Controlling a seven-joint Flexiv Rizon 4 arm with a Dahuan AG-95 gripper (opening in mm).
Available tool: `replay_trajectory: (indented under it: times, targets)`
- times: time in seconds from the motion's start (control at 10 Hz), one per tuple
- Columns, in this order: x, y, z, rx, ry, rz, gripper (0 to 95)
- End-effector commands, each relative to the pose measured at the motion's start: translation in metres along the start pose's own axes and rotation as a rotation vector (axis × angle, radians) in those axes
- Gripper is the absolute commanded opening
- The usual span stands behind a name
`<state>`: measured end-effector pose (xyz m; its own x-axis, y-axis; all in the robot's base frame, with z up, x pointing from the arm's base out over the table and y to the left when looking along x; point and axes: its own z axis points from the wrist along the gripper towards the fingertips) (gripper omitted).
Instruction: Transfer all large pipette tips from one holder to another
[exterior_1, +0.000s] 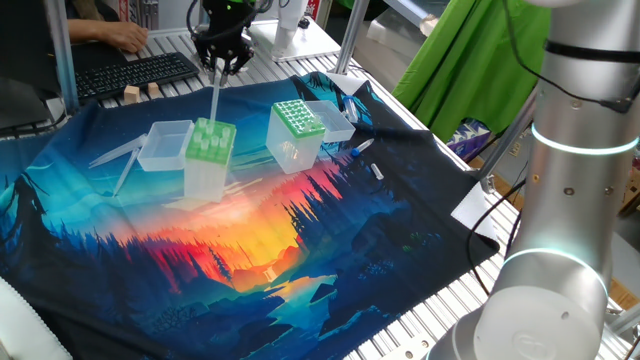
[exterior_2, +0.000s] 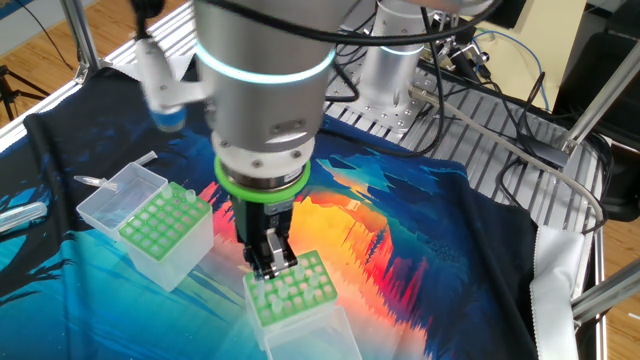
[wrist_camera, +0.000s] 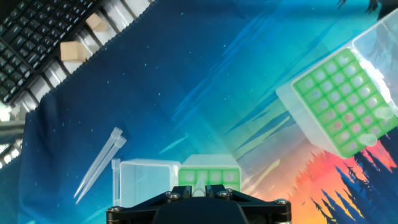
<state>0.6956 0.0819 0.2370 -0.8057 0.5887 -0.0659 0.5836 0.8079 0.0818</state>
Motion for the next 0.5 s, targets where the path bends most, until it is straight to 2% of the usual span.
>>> replay_trajectory:
  times: [0.1,0.4,0.5]
  targets:
    - [-0.0011,0.0008,0.0000,-0.016,-0.039,-0.003,0.0]
    - [-0.0011,0.0008,0.0000,0.004,-0.086,-0.020,0.0]
    - [-0.0011,0.0008,0.0000,0.011,-0.090,-0.027,0.0]
